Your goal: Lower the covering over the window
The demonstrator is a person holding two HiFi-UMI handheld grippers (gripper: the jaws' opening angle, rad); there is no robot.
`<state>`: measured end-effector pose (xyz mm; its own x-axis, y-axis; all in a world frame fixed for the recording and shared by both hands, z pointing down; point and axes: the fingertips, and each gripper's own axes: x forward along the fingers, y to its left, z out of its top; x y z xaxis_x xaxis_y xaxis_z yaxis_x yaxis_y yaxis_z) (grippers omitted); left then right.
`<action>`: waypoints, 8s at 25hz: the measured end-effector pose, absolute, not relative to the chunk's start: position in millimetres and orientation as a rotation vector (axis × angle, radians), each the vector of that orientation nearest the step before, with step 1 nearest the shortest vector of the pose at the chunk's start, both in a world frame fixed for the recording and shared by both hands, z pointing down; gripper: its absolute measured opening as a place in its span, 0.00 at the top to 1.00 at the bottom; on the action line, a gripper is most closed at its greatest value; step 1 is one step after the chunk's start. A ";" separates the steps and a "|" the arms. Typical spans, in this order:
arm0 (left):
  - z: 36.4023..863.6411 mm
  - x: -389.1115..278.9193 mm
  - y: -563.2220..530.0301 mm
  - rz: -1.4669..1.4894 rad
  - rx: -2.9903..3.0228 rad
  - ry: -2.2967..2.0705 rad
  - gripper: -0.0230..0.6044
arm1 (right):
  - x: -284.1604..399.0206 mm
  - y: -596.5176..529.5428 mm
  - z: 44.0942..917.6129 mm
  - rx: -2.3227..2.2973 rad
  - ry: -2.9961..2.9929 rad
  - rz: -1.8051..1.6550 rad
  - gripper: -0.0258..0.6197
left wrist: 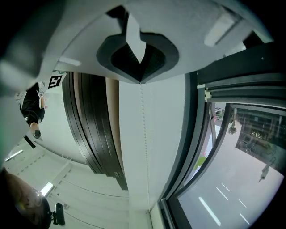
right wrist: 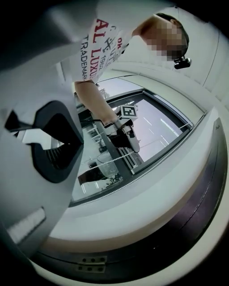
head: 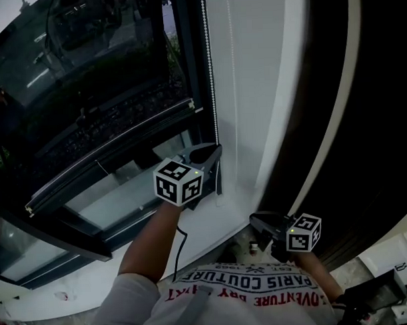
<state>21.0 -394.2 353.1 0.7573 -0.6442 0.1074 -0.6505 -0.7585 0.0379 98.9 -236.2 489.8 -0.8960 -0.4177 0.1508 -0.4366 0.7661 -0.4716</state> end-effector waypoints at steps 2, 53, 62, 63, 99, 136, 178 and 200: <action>364.0 28.4 -381.3 0.203 2.879 -1.036 0.95 | 100.4 -227.7 489.6 0.703 -2.920 0.791 0.96; 486.6 6.4 -292.0 0.365 2.848 -0.709 0.95 | -17.3 -322.5 287.9 0.867 -3.091 0.137 0.93; 483.0 -0.3 -288.3 0.308 2.794 -0.654 0.95 | -21.9 -316.3 285.8 0.871 -3.130 0.141 0.94; 483.1 -1.0 -288.1 0.308 2.792 -0.654 0.95 | -22.1 -315.5 285.9 0.879 -3.130 0.128 0.94; 478.7 -51.8 -301.1 0.242 2.847 -0.664 0.80 | -42.9 -313.8 446.4 0.780 -2.891 0.356 0.94; 317.4 -12.1 -345.1 0.083 2.994 -0.591 0.95 | -50.9 -302.7 485.7 0.707 -2.862 0.535 0.94; 495.0 3.1 -316.8 0.307 2.813 -0.641 0.95 | 20.1 -296.4 541.0 0.770 -2.605 0.638 0.77; 489.5 5.8 -288.0 0.271 2.836 -0.623 0.95 | -21.9 -322.4 287.4 0.787 -3.103 0.222 0.93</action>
<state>5.8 -288.0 489.5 0.8928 -0.3897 0.2261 -0.4312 -0.8844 0.1785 -21.9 -322.4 287.4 -0.8776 -0.4783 -0.0312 -0.4690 0.8704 -0.1500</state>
